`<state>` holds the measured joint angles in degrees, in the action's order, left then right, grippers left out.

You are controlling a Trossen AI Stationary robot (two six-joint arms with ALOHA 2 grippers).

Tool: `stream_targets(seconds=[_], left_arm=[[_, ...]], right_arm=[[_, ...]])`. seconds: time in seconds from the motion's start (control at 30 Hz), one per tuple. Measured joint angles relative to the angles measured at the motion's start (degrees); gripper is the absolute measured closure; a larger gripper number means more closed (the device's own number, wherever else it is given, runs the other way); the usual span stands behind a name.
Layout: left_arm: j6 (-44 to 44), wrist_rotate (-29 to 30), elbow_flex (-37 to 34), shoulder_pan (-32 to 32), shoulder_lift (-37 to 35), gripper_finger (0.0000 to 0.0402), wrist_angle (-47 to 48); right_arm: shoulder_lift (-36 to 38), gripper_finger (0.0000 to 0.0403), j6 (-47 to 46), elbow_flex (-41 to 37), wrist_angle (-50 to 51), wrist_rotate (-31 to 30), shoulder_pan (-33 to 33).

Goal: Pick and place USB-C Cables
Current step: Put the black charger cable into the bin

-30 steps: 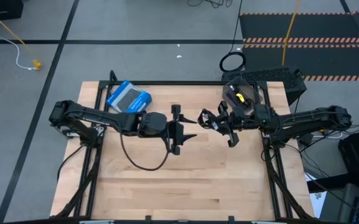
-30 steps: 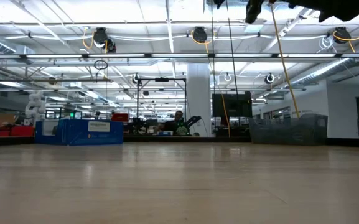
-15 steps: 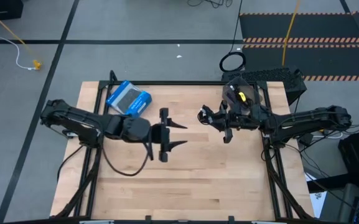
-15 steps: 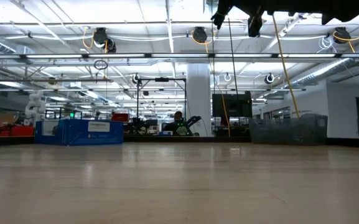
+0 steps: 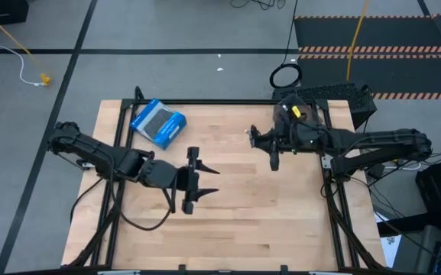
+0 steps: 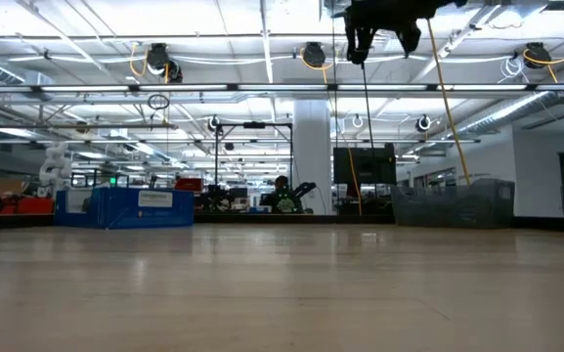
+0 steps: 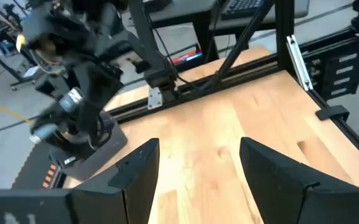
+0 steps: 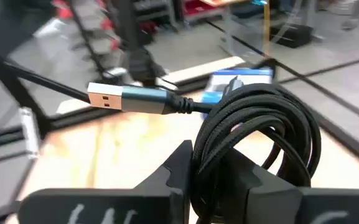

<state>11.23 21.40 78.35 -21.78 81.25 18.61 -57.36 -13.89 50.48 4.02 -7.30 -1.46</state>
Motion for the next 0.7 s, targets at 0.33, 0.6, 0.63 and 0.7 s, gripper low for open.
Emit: stream_targets(seconds=[0.33, 0.6, 0.63, 0.7], left_arm=[[-4.44, 5.71, 0.00, -2.88, 0.00, 0.0176, 4.41], [-8.83, 5.88, 0.00, -2.91, 0.00, 0.0176, 5.23], [-8.83, 5.88, 0.00, -2.91, 0.00, 0.0176, 5.23], [-8.90, 5.88, 0.00, -2.91, 0.00, 0.0176, 5.21]], right_arm=[[0.00, 0.0362, 2.36, 14.09, 23.48, -0.65, -3.56], [-0.04, 0.0362, 3.06, 20.28, 36.16, -0.56, -9.07], [-0.04, 0.0362, 3.06, 20.51, 37.44, -0.56, -9.79], [-0.06, 0.0362, 2.76, 20.61, 39.61, -0.48, -11.23]])
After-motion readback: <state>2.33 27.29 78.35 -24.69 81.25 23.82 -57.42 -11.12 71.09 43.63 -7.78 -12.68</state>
